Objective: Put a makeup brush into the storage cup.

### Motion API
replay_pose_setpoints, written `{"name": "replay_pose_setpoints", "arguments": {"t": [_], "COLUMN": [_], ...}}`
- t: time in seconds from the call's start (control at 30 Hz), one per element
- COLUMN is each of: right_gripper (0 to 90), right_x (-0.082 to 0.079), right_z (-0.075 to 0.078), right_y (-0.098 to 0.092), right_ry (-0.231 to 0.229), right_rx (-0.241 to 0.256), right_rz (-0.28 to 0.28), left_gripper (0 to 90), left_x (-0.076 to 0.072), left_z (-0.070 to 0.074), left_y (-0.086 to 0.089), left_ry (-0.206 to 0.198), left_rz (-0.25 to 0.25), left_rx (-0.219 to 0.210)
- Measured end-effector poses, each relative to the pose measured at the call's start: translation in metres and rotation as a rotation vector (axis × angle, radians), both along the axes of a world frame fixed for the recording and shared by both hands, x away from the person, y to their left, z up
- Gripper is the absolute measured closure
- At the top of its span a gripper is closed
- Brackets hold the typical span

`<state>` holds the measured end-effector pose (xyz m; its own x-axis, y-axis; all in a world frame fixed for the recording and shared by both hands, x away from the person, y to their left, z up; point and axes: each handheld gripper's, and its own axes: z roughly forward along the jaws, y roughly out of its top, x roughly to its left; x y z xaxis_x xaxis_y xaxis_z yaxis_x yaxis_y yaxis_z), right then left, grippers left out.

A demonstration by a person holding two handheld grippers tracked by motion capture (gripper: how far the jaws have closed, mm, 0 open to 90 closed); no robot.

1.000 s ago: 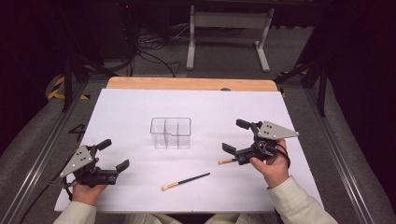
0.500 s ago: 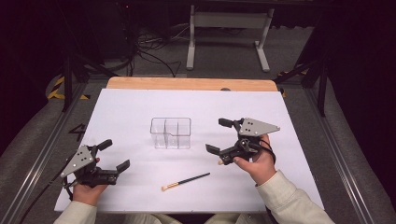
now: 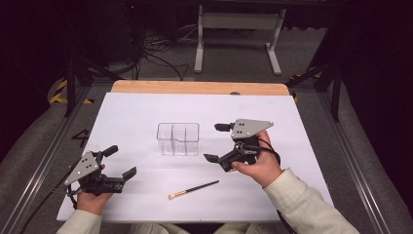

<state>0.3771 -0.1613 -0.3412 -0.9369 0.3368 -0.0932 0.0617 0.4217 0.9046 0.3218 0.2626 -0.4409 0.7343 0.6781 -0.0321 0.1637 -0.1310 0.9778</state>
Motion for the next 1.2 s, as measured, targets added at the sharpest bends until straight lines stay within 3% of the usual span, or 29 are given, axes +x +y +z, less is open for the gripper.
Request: {"name": "replay_pose_setpoints", "arguments": {"t": [0.07, 0.1, 0.3, 0.5, 1.0, 1.2], "right_gripper": [3.3, 3.3, 3.2, 3.6, 3.1, 3.4], "right_x": [0.002, 0.002, 0.003, 0.005, 0.007, 0.008], "right_z": [0.0, 0.0, 0.003, 0.003, 0.006, 0.004], "right_y": [0.006, 0.006, 0.022, 0.033, 0.052, 0.06], "right_ry": [0.024, 0.024, 0.031, 0.042, 0.043, 0.054], "right_rx": [-0.047, -0.047, -0.177, -0.26, -0.433, -0.474], "right_rz": [0.014, 0.014, 0.078, 0.124, 0.155, 0.182], "left_gripper": [0.5, 0.4, 0.4, 0.5, 0.3, 0.2], "left_x": [0.0, 0.0, 0.0, 0.0, 0.0, 0.0], "left_z": [0.0, 0.0, 0.0, -0.001, 0.0, 0.0], "left_y": [0.0, 0.0, 0.0, 0.001, -0.001, -0.003], "left_ry": [0.0, 0.0, 0.004, 0.005, 0.0, -0.001], "left_rz": [0.0, 0.0, -0.002, -0.001, -0.014, -0.017], "left_rx": [-0.001, -0.001, 0.003, -0.003, 0.003, 0.013]}}
